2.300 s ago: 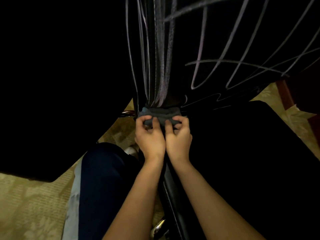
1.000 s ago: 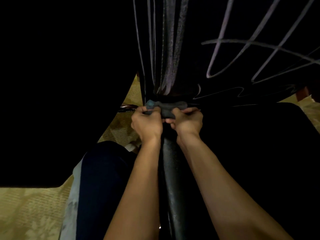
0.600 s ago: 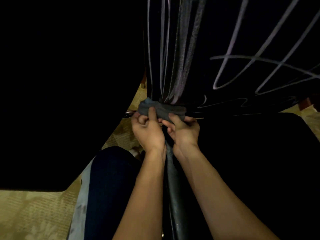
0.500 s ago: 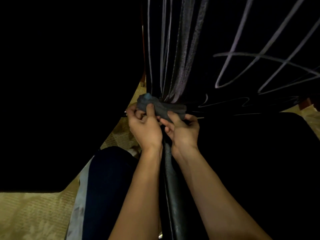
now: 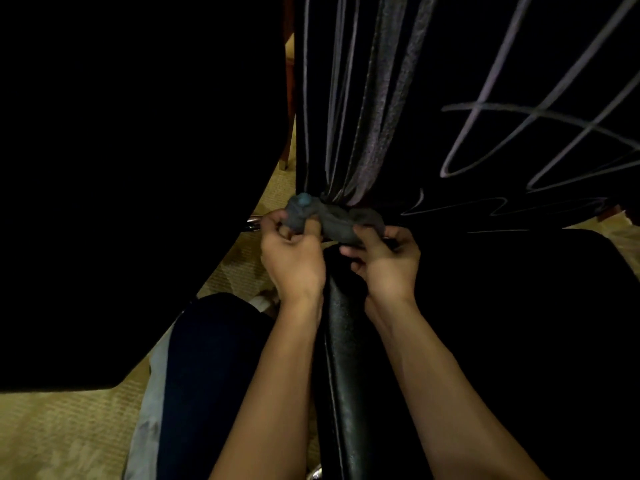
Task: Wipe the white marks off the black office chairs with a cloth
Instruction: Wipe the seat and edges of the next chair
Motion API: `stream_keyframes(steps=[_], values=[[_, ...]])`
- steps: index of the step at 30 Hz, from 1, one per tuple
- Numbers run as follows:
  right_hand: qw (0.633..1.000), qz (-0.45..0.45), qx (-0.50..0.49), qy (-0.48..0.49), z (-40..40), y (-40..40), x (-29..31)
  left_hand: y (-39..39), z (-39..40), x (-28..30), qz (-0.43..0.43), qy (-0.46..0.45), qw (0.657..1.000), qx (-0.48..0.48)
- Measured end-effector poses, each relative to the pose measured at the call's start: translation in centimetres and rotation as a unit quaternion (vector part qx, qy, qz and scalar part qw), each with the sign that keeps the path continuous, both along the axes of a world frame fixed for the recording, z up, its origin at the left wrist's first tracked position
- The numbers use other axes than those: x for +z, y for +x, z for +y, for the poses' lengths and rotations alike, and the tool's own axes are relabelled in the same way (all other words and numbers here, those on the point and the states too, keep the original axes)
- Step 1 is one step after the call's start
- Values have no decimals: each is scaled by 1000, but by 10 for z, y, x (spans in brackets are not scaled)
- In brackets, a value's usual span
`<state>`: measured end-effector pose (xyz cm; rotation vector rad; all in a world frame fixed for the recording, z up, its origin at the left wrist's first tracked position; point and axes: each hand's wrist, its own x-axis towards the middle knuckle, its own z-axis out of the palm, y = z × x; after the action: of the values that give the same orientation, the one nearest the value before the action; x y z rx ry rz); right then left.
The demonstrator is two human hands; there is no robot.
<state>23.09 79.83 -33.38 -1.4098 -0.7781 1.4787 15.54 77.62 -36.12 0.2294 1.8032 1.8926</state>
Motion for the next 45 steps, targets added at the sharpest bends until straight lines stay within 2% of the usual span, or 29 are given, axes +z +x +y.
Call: stream_keyframes(steps=[2,4,6,9,12,15,18,21,24,26,29,31,33,35,37,39,41,42,45], values=[[997,-68,26,11,6,5,-7,-3,0,-8,91,-105,990,-25],[989,-141,50,14,13,6,-13,-6,2,-16,94,-188,976,-56],[984,-165,62,17,16,4,-16,-6,5,-21,75,-210,972,-69],[994,-104,14,22,21,0,-16,-2,13,-18,92,-166,980,-64],[998,-9,-49,32,25,5,-9,6,16,-4,121,-67,988,-62],[997,9,-61,43,22,12,-7,14,34,9,136,-21,989,-57],[997,-18,-73,33,19,14,-12,18,51,9,82,-42,993,-69],[994,-20,-106,14,26,14,-14,15,62,4,151,-148,965,-156],[994,-17,-108,0,33,14,-11,12,71,6,171,-211,945,-184],[993,-3,-115,-6,36,15,-8,14,72,6,161,-188,953,-173],[993,15,-118,11,41,20,1,22,72,7,117,-38,981,-148],[991,15,-119,50,47,26,6,25,79,9,110,-3,986,-126],[990,15,-129,55,53,31,6,30,86,9,103,-10,988,-117],[989,9,-147,9,59,35,1,36,88,3,169,-61,975,-133],[988,-38,-143,-36,66,39,-6,41,90,1,234,-98,955,-152],[987,-77,-128,-55,74,41,-8,41,96,4,244,-106,950,-161],[986,-78,-132,-59,82,45,-5,39,102,5,201,-123,955,-179],[987,-53,-139,-53,85,46,-3,39,104,4,153,-122,964,-180],[984,57,-164,-39,92,51,2,45,111,8,-48,-72,987,-134]])
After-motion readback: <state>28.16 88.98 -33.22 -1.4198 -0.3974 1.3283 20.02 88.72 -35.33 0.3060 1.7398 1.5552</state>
